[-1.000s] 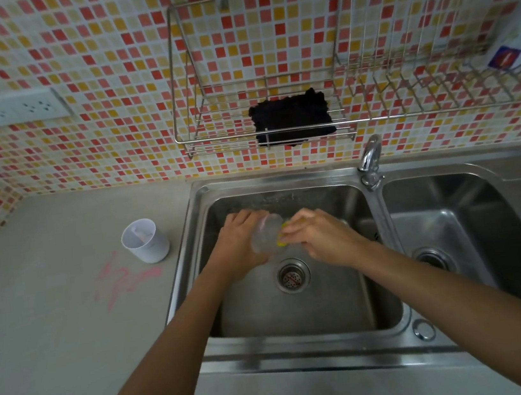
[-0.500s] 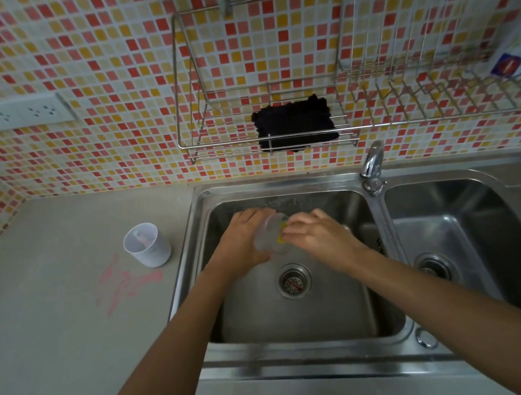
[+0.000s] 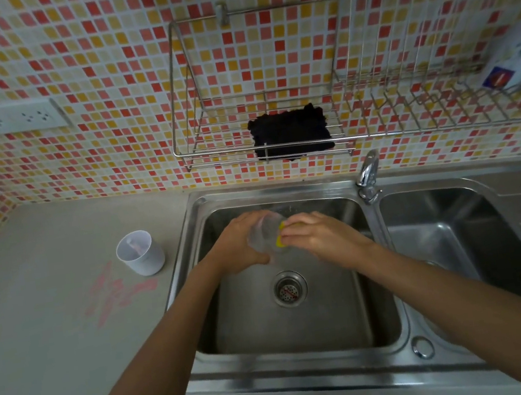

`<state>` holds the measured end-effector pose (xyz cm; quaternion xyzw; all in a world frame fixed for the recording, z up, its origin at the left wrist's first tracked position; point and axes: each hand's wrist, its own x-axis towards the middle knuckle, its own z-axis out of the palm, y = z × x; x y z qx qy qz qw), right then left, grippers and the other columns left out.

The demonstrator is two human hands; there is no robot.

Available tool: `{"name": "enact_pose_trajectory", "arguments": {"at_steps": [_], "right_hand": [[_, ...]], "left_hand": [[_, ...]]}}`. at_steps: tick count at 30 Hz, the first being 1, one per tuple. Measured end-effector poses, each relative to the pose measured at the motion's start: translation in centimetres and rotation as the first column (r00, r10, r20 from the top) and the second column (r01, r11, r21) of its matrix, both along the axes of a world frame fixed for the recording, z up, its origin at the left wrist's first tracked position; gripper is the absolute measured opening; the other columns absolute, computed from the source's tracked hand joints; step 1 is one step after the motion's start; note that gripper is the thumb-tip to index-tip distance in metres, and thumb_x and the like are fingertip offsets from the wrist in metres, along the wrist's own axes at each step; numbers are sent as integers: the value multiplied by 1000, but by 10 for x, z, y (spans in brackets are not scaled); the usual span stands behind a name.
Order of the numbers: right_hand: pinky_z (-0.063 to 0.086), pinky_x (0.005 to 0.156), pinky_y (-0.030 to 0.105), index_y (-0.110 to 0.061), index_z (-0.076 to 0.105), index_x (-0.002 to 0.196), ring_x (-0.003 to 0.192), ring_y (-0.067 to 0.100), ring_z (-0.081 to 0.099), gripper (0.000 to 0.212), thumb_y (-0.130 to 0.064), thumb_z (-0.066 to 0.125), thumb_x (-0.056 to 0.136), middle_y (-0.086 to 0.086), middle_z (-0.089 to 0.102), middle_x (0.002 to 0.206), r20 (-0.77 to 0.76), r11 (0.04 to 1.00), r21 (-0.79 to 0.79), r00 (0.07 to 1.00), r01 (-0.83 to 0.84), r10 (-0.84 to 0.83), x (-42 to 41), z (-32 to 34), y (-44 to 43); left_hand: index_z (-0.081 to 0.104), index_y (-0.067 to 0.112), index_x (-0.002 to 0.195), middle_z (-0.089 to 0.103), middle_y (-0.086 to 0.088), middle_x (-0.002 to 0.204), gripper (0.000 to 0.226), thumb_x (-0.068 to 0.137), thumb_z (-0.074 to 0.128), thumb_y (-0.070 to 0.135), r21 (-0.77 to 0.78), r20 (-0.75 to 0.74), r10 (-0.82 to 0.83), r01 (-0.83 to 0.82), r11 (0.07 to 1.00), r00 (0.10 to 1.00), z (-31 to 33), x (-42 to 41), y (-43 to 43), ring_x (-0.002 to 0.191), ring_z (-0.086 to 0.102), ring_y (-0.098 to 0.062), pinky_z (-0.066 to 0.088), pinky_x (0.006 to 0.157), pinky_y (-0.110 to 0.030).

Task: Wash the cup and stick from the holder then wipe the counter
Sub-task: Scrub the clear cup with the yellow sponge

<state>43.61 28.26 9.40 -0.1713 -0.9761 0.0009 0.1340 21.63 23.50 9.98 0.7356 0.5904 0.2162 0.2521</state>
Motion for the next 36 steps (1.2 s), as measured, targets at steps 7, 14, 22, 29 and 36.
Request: {"name": "enact_pose_trajectory", "arguments": {"at_steps": [7,14,22,29,36], "right_hand": [[52,88,39,-14,69,111,114,26,57,44,3,75,70,0,68,116,-155,998,-51,987,43,-51,-4,-11,4],[47,90,23,-19,70,113,101,12,61,31,-4,56,90,1,71,111,-221,773,-611,902,169,-372,-11,1,-18],[51,74,37,-18,73,102,106,24,63,41,0,76,66,0,72,109,76,996,-33,994,85,-82,-7,3,18],[54,83,35,-16,74,106,97,17,65,34,3,68,79,1,73,104,-209,865,-441,910,240,-359,-18,-18,0],[51,86,39,-17,69,113,109,20,59,51,6,74,68,-2,70,114,37,965,-214,988,152,-148,-18,-15,23]], "left_hand": [[34,22,130,46,4,131,95,55,90,38,22,138,141,-145,989,980,-16,12,2,122,42,-15,40,101,-31],[50,14,129,48,-4,121,83,56,87,29,156,-1,95,-93,983,996,-20,6,14,111,48,-19,42,98,-29],[51,15,132,54,-2,131,82,59,87,22,111,-72,-46,54,992,996,-16,7,25,121,43,-14,23,104,-23],[49,15,134,53,-4,130,83,60,86,24,96,-50,-49,54,994,998,-16,-5,35,123,46,-21,31,110,-33],[46,26,137,48,4,137,89,58,86,31,-3,-52,-92,92,996,994,-28,-11,38,129,40,-18,31,112,-39]]}}
